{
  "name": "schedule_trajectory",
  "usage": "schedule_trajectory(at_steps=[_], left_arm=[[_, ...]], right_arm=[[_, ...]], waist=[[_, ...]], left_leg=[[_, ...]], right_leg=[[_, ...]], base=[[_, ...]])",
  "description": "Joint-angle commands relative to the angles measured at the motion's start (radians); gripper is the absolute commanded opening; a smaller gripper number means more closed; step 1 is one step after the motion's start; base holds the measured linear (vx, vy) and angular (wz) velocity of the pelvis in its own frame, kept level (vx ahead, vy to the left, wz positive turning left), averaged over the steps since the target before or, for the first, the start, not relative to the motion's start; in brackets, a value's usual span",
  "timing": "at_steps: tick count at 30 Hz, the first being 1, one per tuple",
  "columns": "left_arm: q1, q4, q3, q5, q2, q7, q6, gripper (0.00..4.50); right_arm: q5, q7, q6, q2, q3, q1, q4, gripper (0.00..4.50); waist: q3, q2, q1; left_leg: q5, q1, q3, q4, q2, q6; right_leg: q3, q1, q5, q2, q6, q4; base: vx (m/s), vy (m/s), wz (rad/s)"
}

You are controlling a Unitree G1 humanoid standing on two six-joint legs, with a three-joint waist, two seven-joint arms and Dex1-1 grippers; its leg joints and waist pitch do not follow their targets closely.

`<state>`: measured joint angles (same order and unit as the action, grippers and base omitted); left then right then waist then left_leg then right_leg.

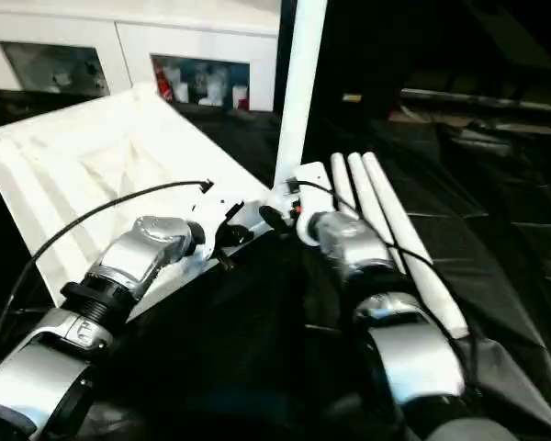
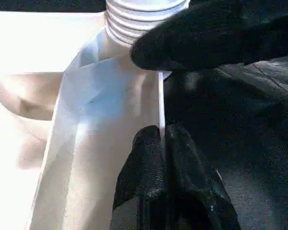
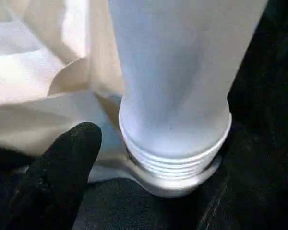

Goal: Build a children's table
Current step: Insert table leg to table base, then rotate leg to tighten

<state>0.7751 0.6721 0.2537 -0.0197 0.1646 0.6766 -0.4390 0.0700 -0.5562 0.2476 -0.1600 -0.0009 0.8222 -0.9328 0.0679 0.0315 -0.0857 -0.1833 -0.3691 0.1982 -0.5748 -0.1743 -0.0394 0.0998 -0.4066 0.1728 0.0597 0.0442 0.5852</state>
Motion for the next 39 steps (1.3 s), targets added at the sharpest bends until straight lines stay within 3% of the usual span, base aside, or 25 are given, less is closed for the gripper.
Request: schedule_trajectory(at_steps=[1,4,5,10,13,20,21,22,23,27,34,39], left_arm=[[0.006,-0.036,0.008,-0.005,0.009,0.020,0.025,0.00],[-0.001,-0.044,0.008,-0.004,0.021,0.037,0.035,0.00],[-0.007,-0.049,0.010,-0.004,0.033,0.059,0.061,0.00],[-0.036,-0.095,0.022,0.006,0.071,0.125,0.076,0.00],[-0.060,-0.126,0.035,0.011,0.099,0.180,0.103,0.00],[-0.120,-0.240,0.041,0.065,0.145,0.316,0.142,0.00],[-0.130,-0.262,0.044,0.075,0.152,0.337,0.142,0.00],[-0.141,-0.283,0.048,0.084,0.157,0.356,0.138,0.00],[-0.159,-0.320,0.057,0.096,0.166,0.384,0.133,0.00],[-0.178,-0.359,0.074,0.095,0.178,0.405,0.127,0.00],[-0.218,-0.433,0.088,0.098,0.199,0.437,0.106,0.00],[-0.223,-0.443,0.093,0.090,0.200,0.438,0.103,0.00]], right_arm=[[0.012,-0.085,0.039,-0.013,0.030,-0.036,0.073,4.49],[0.028,-0.155,0.061,-0.048,0.045,-0.081,0.166,4.49],[0.036,-0.208,0.065,-0.082,0.058,-0.119,0.244,4.49],[0.038,-0.239,0.038,-0.158,0.052,-0.180,0.382,4.49],[0.063,-0.307,0.045,-0.202,0.047,-0.234,0.498,4.49],[0.075,-0.432,0.040,-0.293,0.078,-0.325,0.635,4.49],[0.078,-0.445,0.042,-0.301,0.083,-0.333,0.644,4.49],[0.080,-0.453,0.043,-0.308,0.090,-0.341,0.655,4.49],[0.070,-0.453,0.038,-0.316,0.105,-0.351,0.662,4.49],[0.043,-0.424,0.011,-0.310,0.107,-0.347,0.639,4.49],[0.061,-0.474,0.005,-0.318,0.130,-0.374,0.672,4.49],[0.059,-0.476,-0.006,-0.314,0.139,-0.374,0.656,4.49]], waist=[[-0.085,-0.006,-0.005],[-0.080,-0.005,-0.010],[-0.077,-0.005,-0.016],[-0.074,-0.004,-0.014],[-0.074,-0.006,-0.017],[-0.080,-0.010,-0.030],[-0.076,0.007,0.050],[-0.089,-0.025,-0.033],[-0.073,-0.007,-0.020],[-0.074,-0.011,-0.035],[-0.075,-0.008,-0.037],[-0.078,-0.009,-0.041]], left_leg=[[0.003,0.014,-0.028,0.044,-0.069,0.138],[-0.038,0.012,-0.029,0.046,-0.070,0.132],[-0.076,0.013,-0.030,0.047,-0.072,0.116],[-0.126,0.018,-0.032,0.051,-0.073,0.063],[-0.113,0.017,-0.032,0.050,-0.072,0.067],[-0.077,0.018,-0.031,0.044,-0.073,0.086],[-0.106,0.003,-0.029,0.049,-0.068,0.096],[-0.074,0.029,-0.043,0.039,-0.077,0.088],[-0.099,0.010,-0.032,0.045,-0.075,0.088],[-0.123,0.025,-0.025,0.043,-0.074,0.063],[-0.118,0.015,-0.030,0.043,-0.071,0.058],[-0.091,0.014,-0.030,0.040,-0.070,0.066]], right_leg=[[-0.070,0.068,-0.103,0.112,0.266,-0.030],[-0.069,0.070,-0.022,0.115,0.257,-0.041],[-0.068,0.072,0.055,0.112,0.230,-0.050],[-0.070,0.066,0.183,0.113,0.197,-0.060],[-0.071,0.066,0.172,0.109,0.183,-0.058],[-0.070,0.064,0.084,0.108,0.210,-0.045],[-0.076,0.067,0.048,0.101,0.233,-0.044],[-0.062,0.066,0.051,0.117,0.243,-0.034],[-0.070,0.069,0.088,0.107,0.235,-0.041],[-0.074,0.055,0.172,0.106,0.205,-0.052],[-0.072,0.062,0.202,0.107,0.171,-0.051],[-0.071,0.062,0.156,0.104,0.180,-0.045]], base=[[0.000,0.000,0.00],[0.000,0.000,0.00],[0.000,0.000,0.00],[0.000,0.000,0.00],[0.000,0.000,0.00],[0.000,0.000,0.00],[0.000,0.000,0.00],[0.000,0.000,0.00],[0.000,0.000,0.00],[0.000,0.000,0.00],[0.000,0.000,0.00],[0.000,0.000,0.00]])
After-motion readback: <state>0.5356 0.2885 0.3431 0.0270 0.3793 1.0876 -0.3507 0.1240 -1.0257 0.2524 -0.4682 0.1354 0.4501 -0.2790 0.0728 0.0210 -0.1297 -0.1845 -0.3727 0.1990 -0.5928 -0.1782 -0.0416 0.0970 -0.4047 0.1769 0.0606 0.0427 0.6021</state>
